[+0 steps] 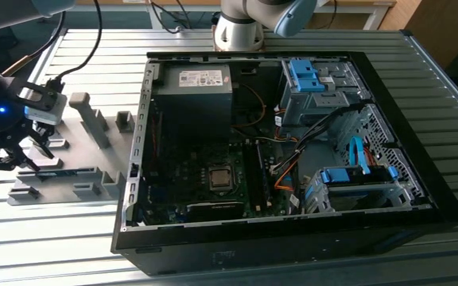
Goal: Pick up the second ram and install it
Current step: 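Pick up the second ram and move it above second insertion slot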
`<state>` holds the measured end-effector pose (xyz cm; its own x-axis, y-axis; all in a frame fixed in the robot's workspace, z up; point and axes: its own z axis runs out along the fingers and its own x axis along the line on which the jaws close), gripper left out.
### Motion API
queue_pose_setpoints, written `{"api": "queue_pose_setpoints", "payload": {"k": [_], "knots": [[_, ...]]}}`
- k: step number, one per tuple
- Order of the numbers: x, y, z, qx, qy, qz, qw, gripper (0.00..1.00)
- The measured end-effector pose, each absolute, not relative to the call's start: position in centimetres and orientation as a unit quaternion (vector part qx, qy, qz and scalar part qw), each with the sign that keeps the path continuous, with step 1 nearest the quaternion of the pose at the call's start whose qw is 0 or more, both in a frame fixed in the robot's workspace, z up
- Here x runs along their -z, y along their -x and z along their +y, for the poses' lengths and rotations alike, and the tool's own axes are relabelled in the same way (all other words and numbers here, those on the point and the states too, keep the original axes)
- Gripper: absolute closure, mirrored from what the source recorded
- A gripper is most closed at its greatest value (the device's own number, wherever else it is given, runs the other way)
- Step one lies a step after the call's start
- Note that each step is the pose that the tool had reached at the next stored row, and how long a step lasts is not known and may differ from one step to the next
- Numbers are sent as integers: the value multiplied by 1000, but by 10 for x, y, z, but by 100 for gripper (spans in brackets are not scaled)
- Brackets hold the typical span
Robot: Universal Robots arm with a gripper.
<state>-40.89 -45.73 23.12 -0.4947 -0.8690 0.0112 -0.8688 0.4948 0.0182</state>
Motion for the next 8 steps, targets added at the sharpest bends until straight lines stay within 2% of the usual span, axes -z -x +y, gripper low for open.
{"api": "queue_pose_setpoints", "payload": {"k": [8], "knots": [[-229,409,-457,5,-545,-838,10,63]]}}
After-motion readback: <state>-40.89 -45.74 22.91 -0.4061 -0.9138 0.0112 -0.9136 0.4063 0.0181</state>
